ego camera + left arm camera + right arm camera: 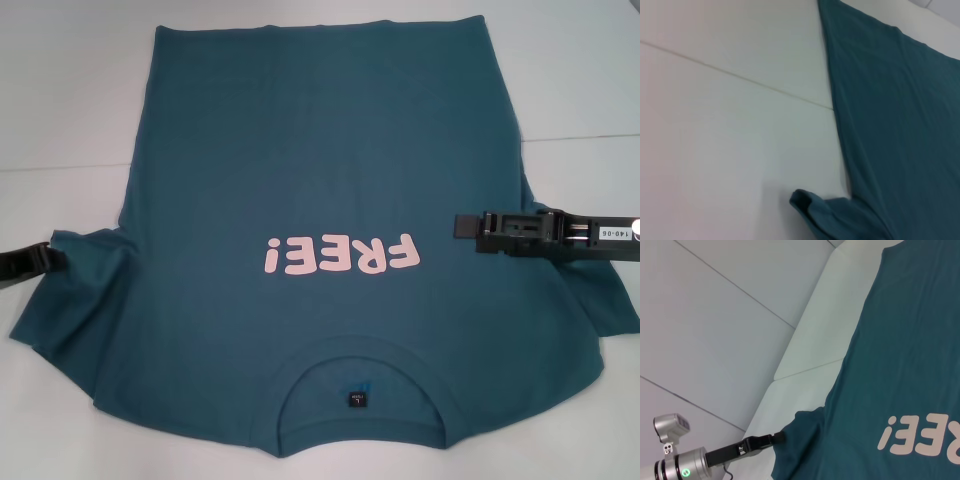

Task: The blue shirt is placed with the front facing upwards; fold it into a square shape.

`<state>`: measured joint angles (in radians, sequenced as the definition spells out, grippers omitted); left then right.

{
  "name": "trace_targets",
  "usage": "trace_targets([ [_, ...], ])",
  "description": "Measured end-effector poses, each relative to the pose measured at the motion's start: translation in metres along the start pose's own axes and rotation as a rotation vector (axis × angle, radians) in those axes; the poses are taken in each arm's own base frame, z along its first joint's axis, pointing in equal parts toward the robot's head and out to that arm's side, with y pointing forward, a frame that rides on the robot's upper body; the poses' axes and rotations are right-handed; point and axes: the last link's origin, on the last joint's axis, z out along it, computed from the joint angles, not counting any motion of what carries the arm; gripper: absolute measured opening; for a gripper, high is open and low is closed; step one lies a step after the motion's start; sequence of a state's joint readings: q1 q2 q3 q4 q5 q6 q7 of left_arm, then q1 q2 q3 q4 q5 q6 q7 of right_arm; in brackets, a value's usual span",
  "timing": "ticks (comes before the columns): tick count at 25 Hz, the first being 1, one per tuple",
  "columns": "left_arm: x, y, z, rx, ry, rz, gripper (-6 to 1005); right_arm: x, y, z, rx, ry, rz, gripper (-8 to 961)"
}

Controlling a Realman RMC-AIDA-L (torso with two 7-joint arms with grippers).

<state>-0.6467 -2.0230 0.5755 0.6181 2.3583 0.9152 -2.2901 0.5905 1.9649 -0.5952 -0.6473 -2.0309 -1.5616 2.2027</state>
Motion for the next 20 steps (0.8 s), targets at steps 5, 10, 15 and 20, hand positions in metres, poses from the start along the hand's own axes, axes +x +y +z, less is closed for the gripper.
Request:
trace_targets([
  [5,0.007,-0.005,-0.003,0.041,0.020,0.024,32,0.000,0.000,0.000,0.002,-0.001,0.000,913],
  [10,0.017,-0.010,-0.005,0.082,0.053,0.036,32,-0.001,0.000,0.000,0.001,-0.001,-0.001,913],
  [15,0.022,-0.008,-0.005,0.085,0.062,0.048,31,-0.001,0.000,0.000,0.001,-0.001,-0.001,913],
  [20,0.019,0.007,-0.003,0.009,0.010,0.045,32,0.000,0.000,0.001,-0.001,0.000,-0.001,913],
])
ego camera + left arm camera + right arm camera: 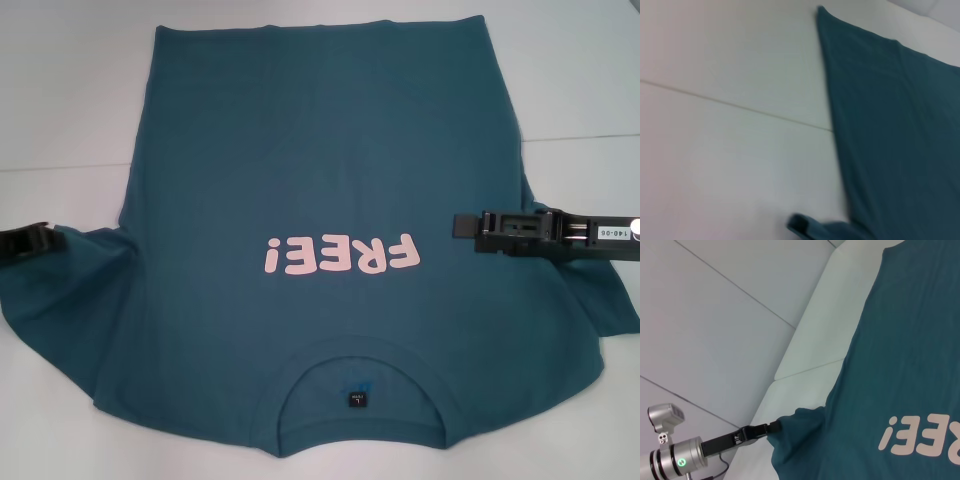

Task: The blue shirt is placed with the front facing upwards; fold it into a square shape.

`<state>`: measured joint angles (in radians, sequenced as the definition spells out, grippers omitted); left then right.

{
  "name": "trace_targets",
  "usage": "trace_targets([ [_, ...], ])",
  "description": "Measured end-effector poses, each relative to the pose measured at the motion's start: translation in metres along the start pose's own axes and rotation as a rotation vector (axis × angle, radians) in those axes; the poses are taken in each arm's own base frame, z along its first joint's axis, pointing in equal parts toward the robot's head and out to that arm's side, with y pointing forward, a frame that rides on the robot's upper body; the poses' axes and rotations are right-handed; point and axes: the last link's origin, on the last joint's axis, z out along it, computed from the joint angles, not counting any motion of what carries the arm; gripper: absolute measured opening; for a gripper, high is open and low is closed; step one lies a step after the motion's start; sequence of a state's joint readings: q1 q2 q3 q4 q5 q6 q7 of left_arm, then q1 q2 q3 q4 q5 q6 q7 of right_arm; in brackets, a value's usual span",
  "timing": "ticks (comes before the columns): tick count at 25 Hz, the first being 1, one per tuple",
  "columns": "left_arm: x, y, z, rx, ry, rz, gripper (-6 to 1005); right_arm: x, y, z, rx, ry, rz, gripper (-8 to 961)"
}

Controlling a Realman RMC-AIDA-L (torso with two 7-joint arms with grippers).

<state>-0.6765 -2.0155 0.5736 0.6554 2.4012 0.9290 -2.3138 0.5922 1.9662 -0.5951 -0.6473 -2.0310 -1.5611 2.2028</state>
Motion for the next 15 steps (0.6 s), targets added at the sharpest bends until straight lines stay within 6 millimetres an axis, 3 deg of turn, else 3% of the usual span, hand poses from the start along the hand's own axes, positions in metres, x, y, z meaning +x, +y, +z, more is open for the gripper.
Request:
trace_targets([
  [7,0.003,0.027,0.001,-0.081,-0.075,-0.047,31,0.001,0.000,0.001,-0.003,0.002,0.002,913],
  [15,0.003,0.068,0.019,-0.117,-0.145,-0.058,32,0.003,0.000,0.003,-0.003,0.005,0.003,913],
])
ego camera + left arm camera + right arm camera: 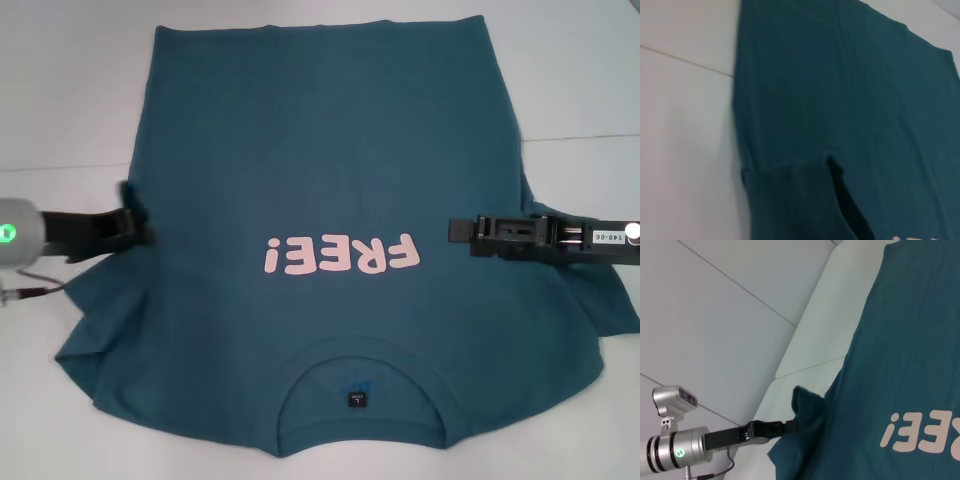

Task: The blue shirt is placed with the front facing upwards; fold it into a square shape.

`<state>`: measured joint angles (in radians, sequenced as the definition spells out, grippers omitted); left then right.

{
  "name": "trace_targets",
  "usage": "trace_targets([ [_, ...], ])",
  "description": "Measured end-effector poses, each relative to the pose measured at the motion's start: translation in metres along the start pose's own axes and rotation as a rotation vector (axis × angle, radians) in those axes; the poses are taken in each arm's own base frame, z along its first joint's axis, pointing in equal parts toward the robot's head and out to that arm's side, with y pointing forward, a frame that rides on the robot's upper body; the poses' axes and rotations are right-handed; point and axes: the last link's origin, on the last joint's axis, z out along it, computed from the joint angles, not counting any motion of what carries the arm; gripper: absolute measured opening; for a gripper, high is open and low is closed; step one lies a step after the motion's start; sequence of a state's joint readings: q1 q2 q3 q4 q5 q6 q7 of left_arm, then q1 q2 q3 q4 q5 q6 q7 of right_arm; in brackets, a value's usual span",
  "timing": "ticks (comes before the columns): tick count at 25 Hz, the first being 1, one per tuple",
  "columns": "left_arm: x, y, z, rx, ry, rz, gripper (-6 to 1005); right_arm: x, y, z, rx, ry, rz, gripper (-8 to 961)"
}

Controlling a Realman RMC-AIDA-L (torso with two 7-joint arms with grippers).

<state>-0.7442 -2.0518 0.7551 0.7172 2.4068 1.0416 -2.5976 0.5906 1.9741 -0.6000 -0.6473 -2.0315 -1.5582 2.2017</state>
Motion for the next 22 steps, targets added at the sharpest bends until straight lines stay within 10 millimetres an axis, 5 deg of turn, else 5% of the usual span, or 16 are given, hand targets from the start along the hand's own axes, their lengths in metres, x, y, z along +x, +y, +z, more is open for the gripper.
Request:
trace_targets([
  [15,0.003,0.033,0.035,-0.008,0.038,-0.019,63,0.002,-0.002,0.000,-0.001,0.002,0.006,913],
  [22,0.002,0.044,0.033,-0.103,0.042,0.008,82,0.004,-0.004,-0.002,0.008,-0.002,0.011,913],
])
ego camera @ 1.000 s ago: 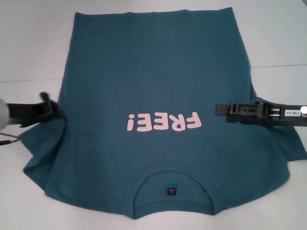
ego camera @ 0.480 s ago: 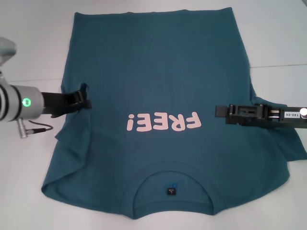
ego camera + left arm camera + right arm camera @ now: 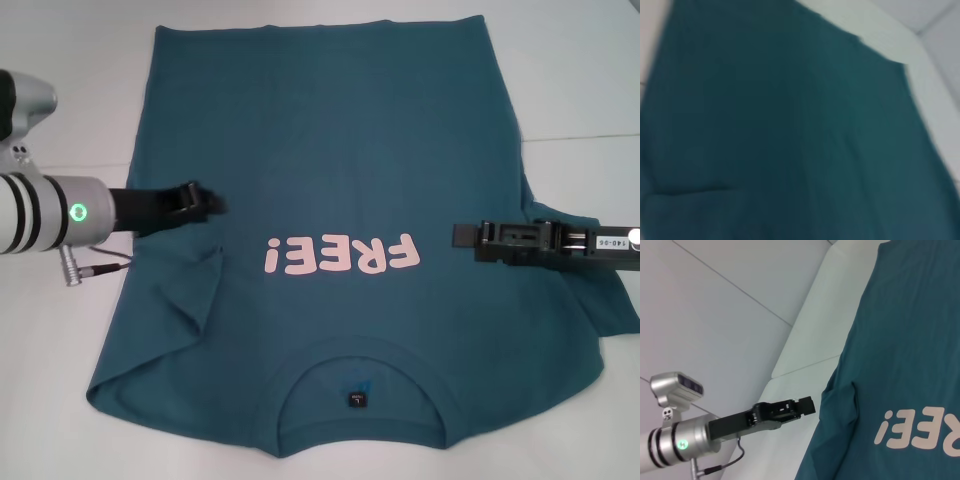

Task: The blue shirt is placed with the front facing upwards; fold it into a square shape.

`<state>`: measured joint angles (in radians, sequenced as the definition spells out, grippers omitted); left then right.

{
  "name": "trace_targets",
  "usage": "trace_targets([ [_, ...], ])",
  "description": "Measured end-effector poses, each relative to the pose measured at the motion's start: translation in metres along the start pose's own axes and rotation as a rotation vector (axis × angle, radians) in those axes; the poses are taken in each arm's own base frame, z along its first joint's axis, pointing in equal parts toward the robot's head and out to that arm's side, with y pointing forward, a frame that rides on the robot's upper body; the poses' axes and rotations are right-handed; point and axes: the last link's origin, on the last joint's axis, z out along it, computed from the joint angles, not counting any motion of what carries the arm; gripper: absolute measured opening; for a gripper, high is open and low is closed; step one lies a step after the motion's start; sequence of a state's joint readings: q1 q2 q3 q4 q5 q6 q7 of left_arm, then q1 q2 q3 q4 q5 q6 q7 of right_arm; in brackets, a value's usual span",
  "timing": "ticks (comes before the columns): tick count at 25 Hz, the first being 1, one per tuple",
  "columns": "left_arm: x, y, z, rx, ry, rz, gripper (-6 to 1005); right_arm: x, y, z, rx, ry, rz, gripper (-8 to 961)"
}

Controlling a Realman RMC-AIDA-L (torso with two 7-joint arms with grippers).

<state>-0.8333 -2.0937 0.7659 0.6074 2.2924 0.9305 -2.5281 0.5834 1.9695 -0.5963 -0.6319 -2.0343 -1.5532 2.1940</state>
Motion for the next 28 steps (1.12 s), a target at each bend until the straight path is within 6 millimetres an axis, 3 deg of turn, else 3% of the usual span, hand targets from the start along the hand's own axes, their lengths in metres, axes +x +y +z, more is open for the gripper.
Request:
trace_targets([
  [3,-0.001,0.010,-0.004,-0.104,-0.003,0.012,302,0.000,0.000,-0.001,0.001,-0.003,0.000,913],
  [11,-0.001,-0.017,-0.025,-0.102,0.028,-0.075,515,0.000,-0.001,-0.001,0.002,-0.002,-0.002,913],
  [13,-0.013,-0.034,-0.034,-0.078,0.003,-0.167,571,0.000,0.000,-0.002,-0.001,0.000,-0.003,913],
  [19,-0.028,-0.050,-0.044,-0.047,-0.016,-0.283,742,0.000,0.000,-0.002,-0.003,0.001,-0.003,913],
  [24,-0.033,-0.053,-0.044,-0.042,-0.027,-0.298,844,0.000,0.000,-0.002,0.000,0.001,-0.002,913],
  [28,-0.036,-0.052,-0.042,-0.043,-0.037,-0.300,844,0.000,-0.001,-0.002,0.002,0.001,-0.001,913],
])
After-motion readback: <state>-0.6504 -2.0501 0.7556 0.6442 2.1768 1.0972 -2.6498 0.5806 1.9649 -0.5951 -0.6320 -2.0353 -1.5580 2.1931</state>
